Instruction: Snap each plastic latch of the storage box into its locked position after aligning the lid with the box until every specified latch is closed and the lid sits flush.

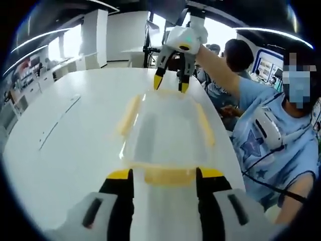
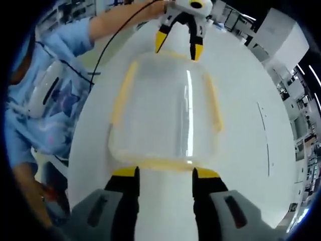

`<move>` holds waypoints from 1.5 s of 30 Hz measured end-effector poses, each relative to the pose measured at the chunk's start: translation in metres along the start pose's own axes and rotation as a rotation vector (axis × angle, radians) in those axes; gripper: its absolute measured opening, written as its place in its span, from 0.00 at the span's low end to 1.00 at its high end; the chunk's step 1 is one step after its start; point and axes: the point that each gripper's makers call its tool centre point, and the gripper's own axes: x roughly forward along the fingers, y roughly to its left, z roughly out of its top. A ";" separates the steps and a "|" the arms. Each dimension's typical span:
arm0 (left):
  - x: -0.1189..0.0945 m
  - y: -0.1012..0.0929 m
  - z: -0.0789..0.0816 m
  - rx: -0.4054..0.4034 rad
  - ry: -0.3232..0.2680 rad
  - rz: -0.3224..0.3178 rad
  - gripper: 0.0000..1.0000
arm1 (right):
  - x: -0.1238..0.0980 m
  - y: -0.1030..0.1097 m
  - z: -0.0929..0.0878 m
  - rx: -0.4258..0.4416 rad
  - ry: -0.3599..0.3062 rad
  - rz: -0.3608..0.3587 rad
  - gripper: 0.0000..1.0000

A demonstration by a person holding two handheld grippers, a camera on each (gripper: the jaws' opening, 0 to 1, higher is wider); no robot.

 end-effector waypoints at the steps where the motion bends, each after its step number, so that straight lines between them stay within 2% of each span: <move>1: 0.000 -0.001 0.000 0.004 -0.003 0.003 0.50 | 0.002 0.000 0.000 -0.001 -0.003 -0.002 0.42; 7: -0.007 0.000 -0.007 0.035 0.010 0.024 0.49 | 0.003 0.000 -0.001 -0.013 -0.037 -0.034 0.42; 9: -0.010 0.001 -0.014 0.020 0.016 0.036 0.48 | 0.004 0.000 -0.002 -0.015 -0.055 -0.039 0.42; 11: -0.015 0.003 -0.017 0.013 0.013 0.054 0.43 | 0.001 -0.001 -0.004 -0.020 -0.074 -0.051 0.37; 13: -0.023 0.015 -0.017 0.041 -0.006 0.126 0.33 | -0.003 -0.006 -0.005 -0.020 -0.107 -0.080 0.30; 16: -0.036 0.020 -0.007 0.070 -0.072 0.184 0.29 | -0.012 -0.015 -0.009 0.005 -0.148 -0.120 0.29; 17: -0.038 0.020 -0.006 0.066 -0.076 0.187 0.27 | -0.014 -0.017 -0.011 0.011 -0.154 -0.125 0.28; 20: -0.048 0.025 0.009 0.098 -0.101 0.254 0.21 | -0.024 -0.025 -0.012 0.021 -0.217 -0.182 0.23; 23: -0.045 0.020 0.028 0.125 -0.125 0.260 0.19 | -0.028 -0.025 -0.010 0.020 -0.259 -0.189 0.22; 26: -0.030 -0.002 0.055 0.229 -0.119 0.214 0.15 | -0.031 -0.026 -0.006 -0.003 -0.303 -0.219 0.22; 27: -0.026 -0.007 0.060 0.251 -0.109 0.202 0.13 | -0.032 -0.026 -0.006 -0.004 -0.313 -0.220 0.21; 30: 0.000 -0.025 0.074 0.329 0.017 0.135 0.10 | -0.037 -0.028 -0.001 -0.002 -0.374 -0.239 0.19; 34: 0.024 -0.022 0.071 0.344 0.203 0.106 0.08 | -0.039 -0.030 0.004 0.004 -0.417 -0.262 0.16; 36: 0.036 -0.020 0.070 0.352 0.277 0.091 0.07 | -0.039 -0.027 0.012 -0.005 -0.466 -0.256 0.14; 41: 0.056 -0.017 0.077 0.360 0.378 0.061 0.07 | -0.033 -0.025 0.021 -0.017 -0.493 -0.254 0.14; 45: 0.064 -0.018 0.073 0.344 0.457 0.023 0.05 | -0.034 -0.025 0.027 -0.023 -0.522 -0.260 0.14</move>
